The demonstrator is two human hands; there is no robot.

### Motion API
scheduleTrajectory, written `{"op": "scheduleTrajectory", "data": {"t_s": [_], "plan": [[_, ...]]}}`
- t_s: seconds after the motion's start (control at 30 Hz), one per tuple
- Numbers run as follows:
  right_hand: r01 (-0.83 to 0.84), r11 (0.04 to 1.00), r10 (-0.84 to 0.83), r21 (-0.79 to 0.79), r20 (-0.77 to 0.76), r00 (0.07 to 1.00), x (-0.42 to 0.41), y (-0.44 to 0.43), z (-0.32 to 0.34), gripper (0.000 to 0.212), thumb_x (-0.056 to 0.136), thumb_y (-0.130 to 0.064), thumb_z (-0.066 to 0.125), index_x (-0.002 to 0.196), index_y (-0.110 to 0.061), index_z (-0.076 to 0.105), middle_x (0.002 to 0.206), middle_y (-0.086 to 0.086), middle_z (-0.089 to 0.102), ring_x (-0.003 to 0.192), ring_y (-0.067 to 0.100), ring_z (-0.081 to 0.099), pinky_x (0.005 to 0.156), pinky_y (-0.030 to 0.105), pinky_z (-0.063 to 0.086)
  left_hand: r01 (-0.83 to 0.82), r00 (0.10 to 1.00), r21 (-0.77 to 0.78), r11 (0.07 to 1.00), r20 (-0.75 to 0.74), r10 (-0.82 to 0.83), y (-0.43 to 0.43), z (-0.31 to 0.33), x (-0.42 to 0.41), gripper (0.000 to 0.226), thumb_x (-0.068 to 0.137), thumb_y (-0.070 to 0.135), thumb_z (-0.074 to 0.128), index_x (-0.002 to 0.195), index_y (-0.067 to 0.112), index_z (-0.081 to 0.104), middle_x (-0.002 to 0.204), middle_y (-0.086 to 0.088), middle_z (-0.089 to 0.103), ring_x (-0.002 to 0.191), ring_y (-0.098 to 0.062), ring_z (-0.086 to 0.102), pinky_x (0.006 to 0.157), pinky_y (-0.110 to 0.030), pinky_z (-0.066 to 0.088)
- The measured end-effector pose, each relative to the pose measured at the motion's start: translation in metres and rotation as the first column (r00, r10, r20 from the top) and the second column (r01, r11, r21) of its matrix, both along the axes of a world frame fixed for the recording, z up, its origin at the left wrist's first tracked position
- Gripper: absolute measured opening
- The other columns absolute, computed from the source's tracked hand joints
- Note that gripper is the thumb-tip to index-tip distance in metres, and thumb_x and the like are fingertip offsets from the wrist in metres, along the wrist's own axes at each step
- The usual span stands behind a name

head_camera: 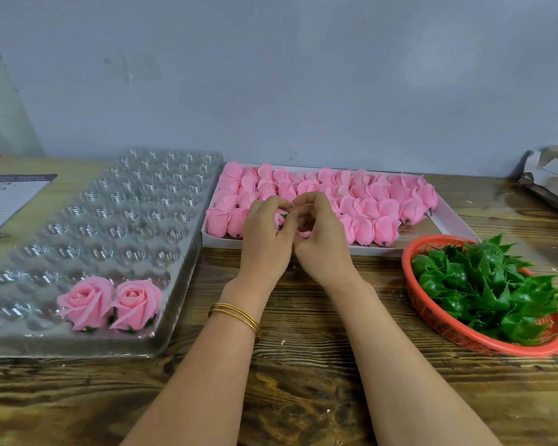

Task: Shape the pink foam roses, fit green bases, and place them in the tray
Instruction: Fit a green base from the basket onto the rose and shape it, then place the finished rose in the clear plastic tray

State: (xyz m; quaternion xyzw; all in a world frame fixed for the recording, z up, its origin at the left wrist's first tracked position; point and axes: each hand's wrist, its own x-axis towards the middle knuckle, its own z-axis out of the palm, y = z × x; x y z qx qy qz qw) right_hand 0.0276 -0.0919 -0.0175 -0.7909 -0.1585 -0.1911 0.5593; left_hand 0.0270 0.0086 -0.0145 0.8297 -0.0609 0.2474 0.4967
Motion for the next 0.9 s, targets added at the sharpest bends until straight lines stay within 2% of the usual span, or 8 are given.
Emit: {"op": "scheduleTrajectory", "data": {"t_s": [0.27, 0.4, 0.5, 0.57, 0.63, 0.8, 0.83, 0.9], "plan": [[0.032, 0.999, -0.03, 0.045, -0.035, 0.999, 0.003, -0.001, 0.001, 0.042, 0.082, -0.004, 0.07, 0.111, -0.024, 0.047, 0.097, -0.012, 0.06, 0.073, 0.0, 0.057, 0.07, 0.014, 0.049, -0.055, 0.999, -0.02, 0.998, -0.001, 0.055, 0.003, 0.007, -0.003, 0.006, 0.095, 0.011, 0.059, 0.098, 0.007, 0.063, 0.1, -0.008, 0.052, 0.08, -0.006, 0.044, 0.069, 0.0, 0.032], [0.066, 0.993, -0.06, 0.1, -0.057, 0.997, 0.001, 0.0, 0.005, 0.047, 0.076, -0.017, 0.078, 0.113, -0.024, 0.05, 0.098, -0.01, 0.059, 0.074, 0.004, 0.056, 0.072, 0.023, 0.053, -0.118, 0.993, -0.018, 0.993, -0.022, 0.117, 0.009, 0.02, -0.006, 0.003, 0.095, 0.012, 0.058, 0.093, 0.011, 0.061, 0.101, -0.008, 0.051, 0.078, -0.013, 0.047, 0.064, -0.013, 0.031], [0.066, 0.992, -0.059, 0.106, -0.072, 0.996, 0.0, 0.0, 0.007, 0.047, 0.077, -0.012, 0.077, 0.113, -0.023, 0.05, 0.099, -0.004, 0.061, 0.077, 0.012, 0.058, 0.077, 0.035, 0.055, -0.138, 0.99, -0.018, 0.99, -0.016, 0.138, 0.016, 0.039, -0.012, 0.005, 0.095, 0.014, 0.058, 0.09, 0.014, 0.059, 0.102, -0.01, 0.056, 0.075, -0.01, 0.051, 0.065, -0.013, 0.035], [0.067, 0.992, -0.058, 0.108, -0.083, 0.995, -0.001, 0.0, 0.007, 0.046, 0.078, -0.009, 0.076, 0.113, -0.022, 0.05, 0.1, 0.001, 0.062, 0.079, 0.016, 0.058, 0.079, 0.039, 0.055, -0.112, 0.994, -0.026, 0.993, -0.013, 0.112, 0.024, 0.055, -0.018, 0.005, 0.095, 0.014, 0.058, 0.091, 0.012, 0.061, 0.102, -0.013, 0.062, 0.082, -0.023, 0.06, 0.075, -0.029, 0.044], [0.072, 0.992, -0.062, 0.103, -0.096, 0.993, 0.0, -0.001, 0.006, 0.045, 0.078, -0.009, 0.075, 0.113, -0.023, 0.05, 0.101, 0.001, 0.062, 0.081, 0.018, 0.059, 0.079, 0.036, 0.054, -0.086, 0.996, -0.011, 0.996, 0.022, 0.086, 0.034, 0.071, -0.03, 0.006, 0.095, 0.015, 0.058, 0.092, 0.012, 0.063, 0.097, -0.009, 0.065, 0.085, -0.027, 0.064, 0.077, -0.035, 0.048], [0.074, 0.993, -0.065, 0.089, -0.103, 0.993, 0.0, -0.004, 0.005, 0.043, 0.08, -0.009, 0.073, 0.114, -0.023, 0.05, 0.101, -0.002, 0.062, 0.079, 0.01, 0.057, 0.078, 0.028, 0.054, -0.104, 0.993, 0.072, 0.992, 0.067, 0.099, 0.087, 0.086, -0.065, 0.006, 0.091, 0.029, 0.063, 0.085, 0.03, 0.064, 0.078, 0.01, 0.065, 0.068, -0.015, 0.064, 0.056, -0.025, 0.044], [0.075, 0.994, -0.066, 0.084, -0.103, 0.993, 0.0, -0.004, 0.005, 0.043, 0.08, -0.009, 0.073, 0.114, -0.023, 0.051, 0.101, -0.002, 0.062, 0.079, 0.009, 0.057, 0.078, 0.028, 0.054, -0.106, 0.993, 0.07, 0.992, 0.059, 0.102, 0.102, 0.085, -0.069, 0.004, 0.087, 0.036, 0.064, 0.083, 0.034, 0.064, 0.076, 0.011, 0.066, 0.066, -0.016, 0.064, 0.055, -0.027, 0.048], [0.074, 0.994, -0.066, 0.075, -0.099, 0.993, 0.0, -0.003, 0.005, 0.042, 0.08, -0.01, 0.073, 0.115, -0.022, 0.051, 0.101, -0.003, 0.062, 0.078, 0.007, 0.056, 0.077, 0.026, 0.053, -0.165, 0.986, 0.094, 0.982, 0.045, 0.161, 0.134, 0.079, -0.075, 0.01, 0.078, 0.051, 0.059, 0.083, 0.043, 0.064, 0.077, 0.015, 0.067, 0.066, -0.021, 0.064, 0.065, -0.039, 0.055]]}}
